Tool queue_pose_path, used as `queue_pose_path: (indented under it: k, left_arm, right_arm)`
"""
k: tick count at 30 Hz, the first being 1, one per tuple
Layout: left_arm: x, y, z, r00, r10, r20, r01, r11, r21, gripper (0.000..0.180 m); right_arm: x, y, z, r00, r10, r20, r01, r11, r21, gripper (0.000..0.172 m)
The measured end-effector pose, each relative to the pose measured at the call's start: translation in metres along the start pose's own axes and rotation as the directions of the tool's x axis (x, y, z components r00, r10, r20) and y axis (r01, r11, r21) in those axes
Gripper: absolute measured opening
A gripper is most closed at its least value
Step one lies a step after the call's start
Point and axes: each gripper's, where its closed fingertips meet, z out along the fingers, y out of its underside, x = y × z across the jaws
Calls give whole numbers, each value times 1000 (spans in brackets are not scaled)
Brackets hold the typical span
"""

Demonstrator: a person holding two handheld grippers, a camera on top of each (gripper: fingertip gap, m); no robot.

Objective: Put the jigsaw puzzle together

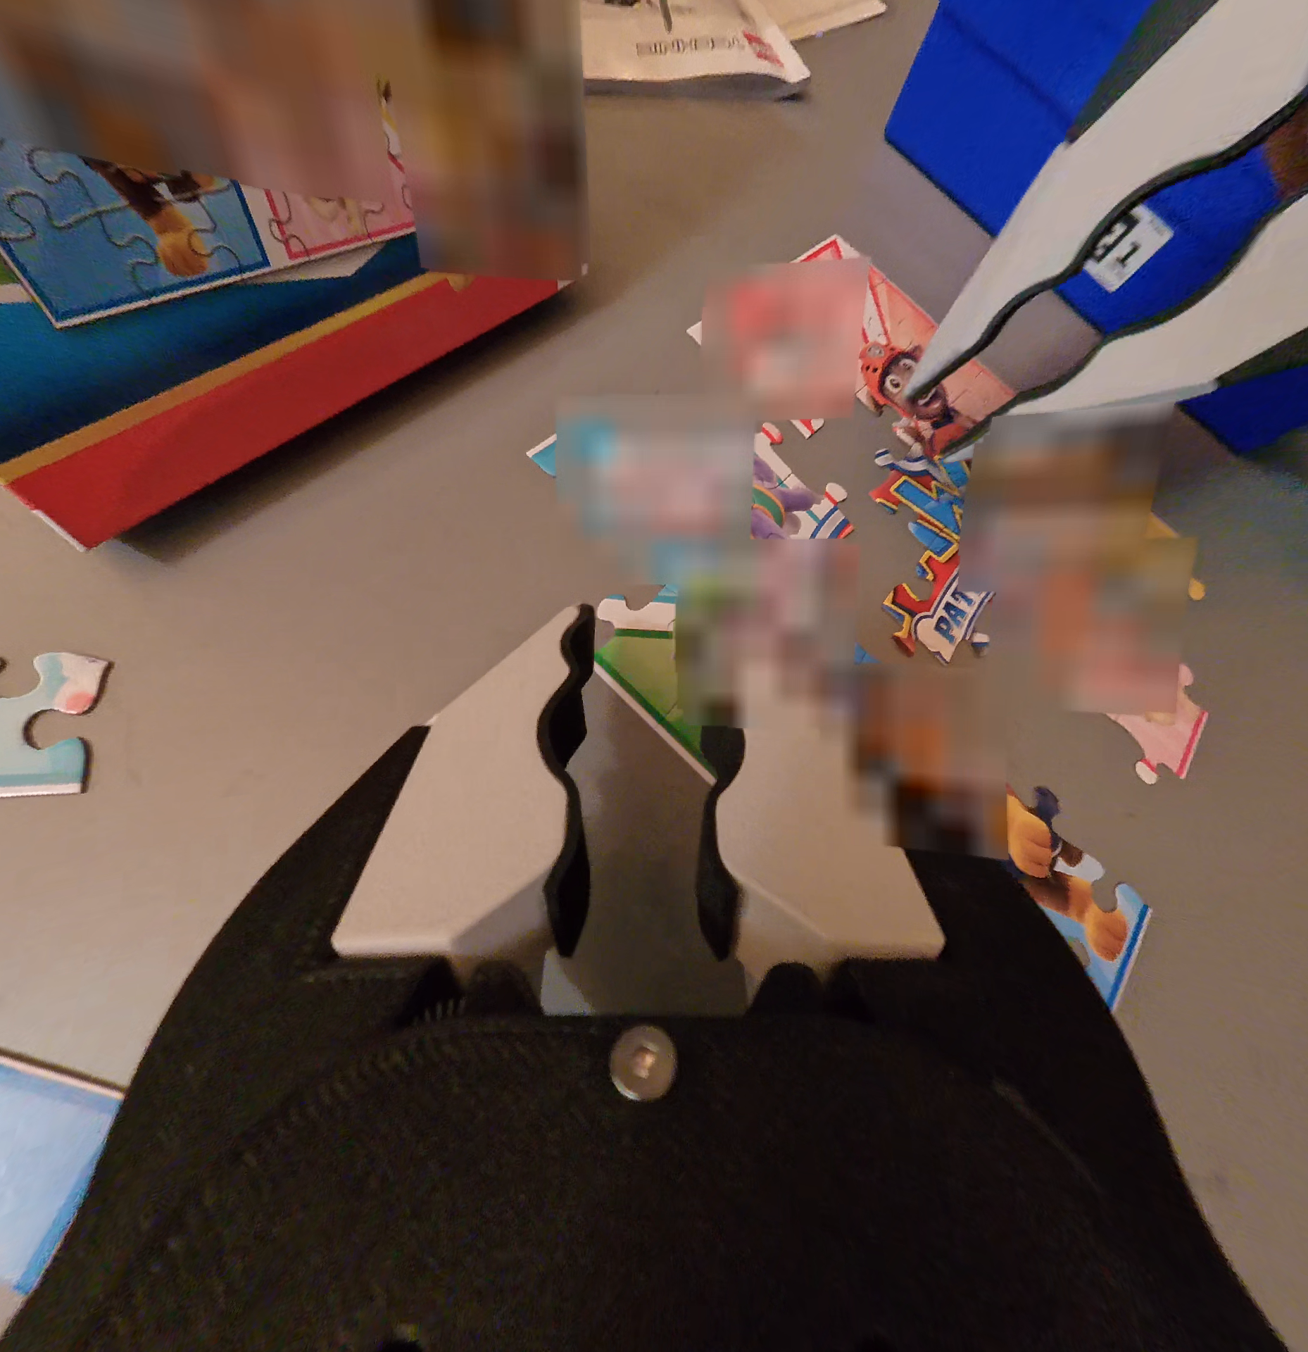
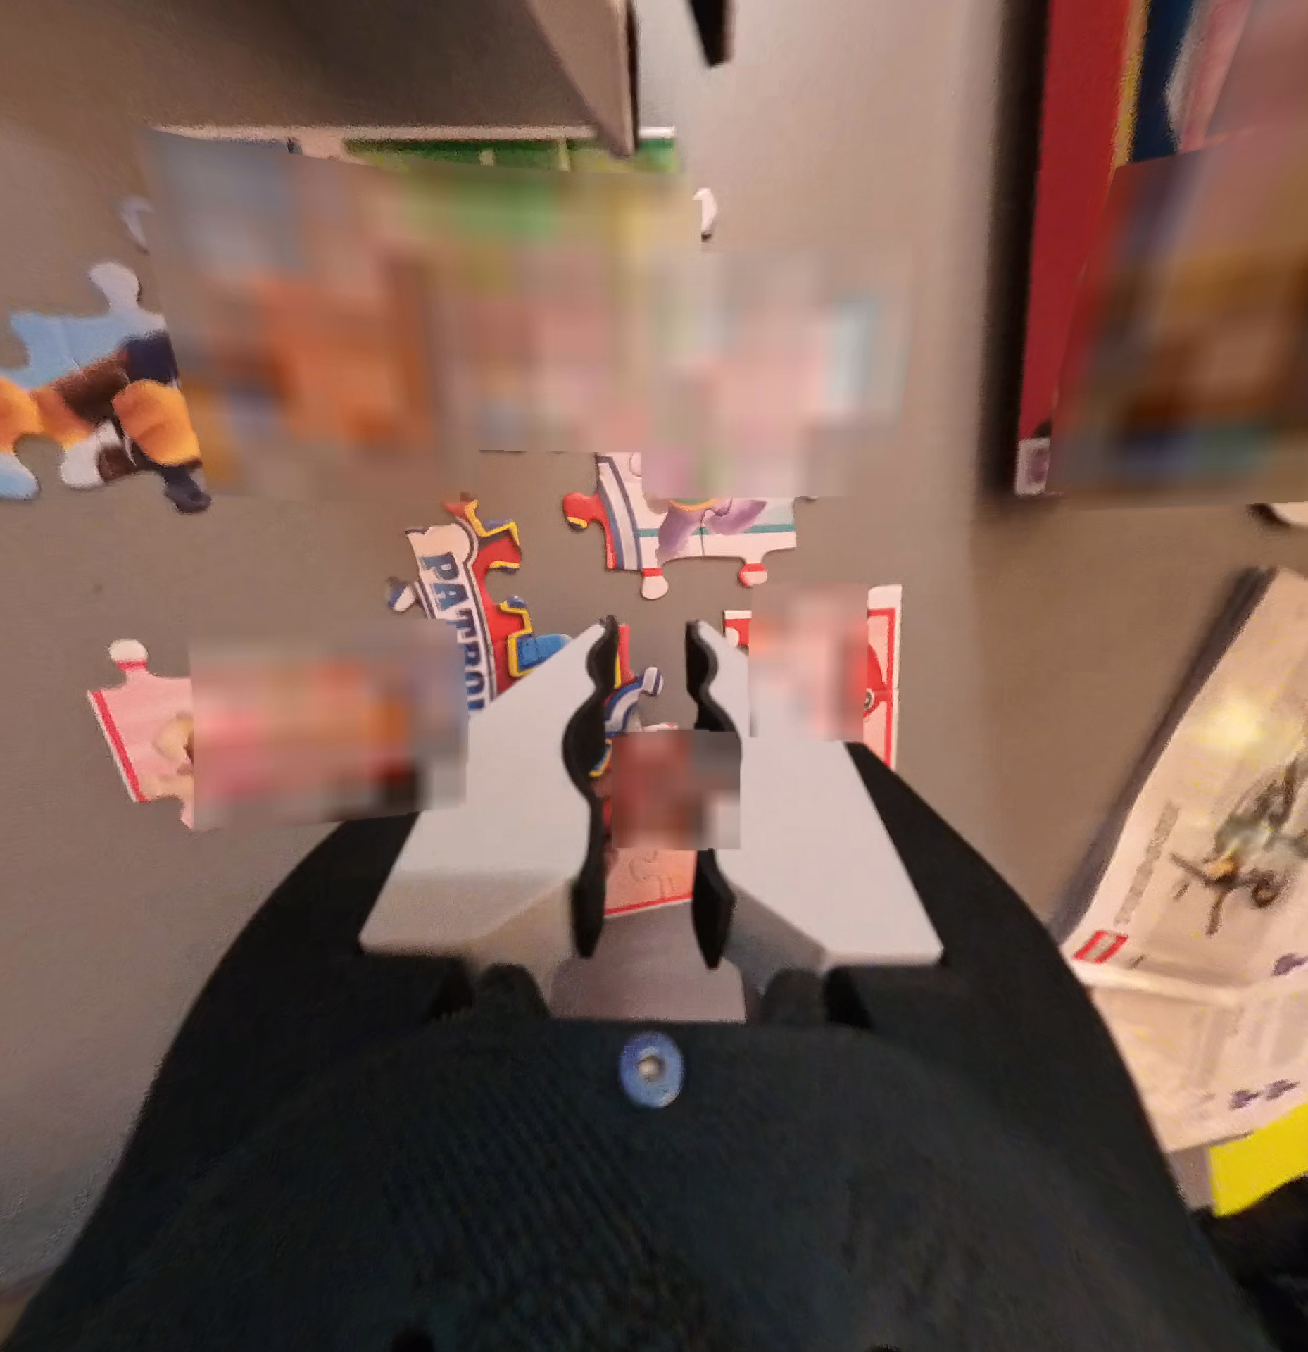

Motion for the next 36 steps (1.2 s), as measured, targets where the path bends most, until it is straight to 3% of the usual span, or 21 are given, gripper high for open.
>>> queue_pose_path:
  k: [4,9,18,30,36]
  left_arm:
    - [9,-5,-6,1000,15,-24,-15,1000,12,26]
    - [12,3,-2,999,14,-34,-15,999,-37,28]
    - [16,26,7,997,-43,-62,32,986,-166,34]
    - [24,20,11,979,-125,-158,107,987,-120,36]
    - [22,0,4,981,-103,-164,104,995,-2,36]
  right_arm:
    - [10,8,19,993,-121,7,121,992,-37,17]
    - [0,4,27,985,-53,162,42,997,72,17]
    - [-3,5,36,979,-77,189,63,995,78,18]
    - [-2,-1,38,981,-29,190,12,996,89,4]
    - [-1,-2,34,983,-21,184,1,994,110,0]
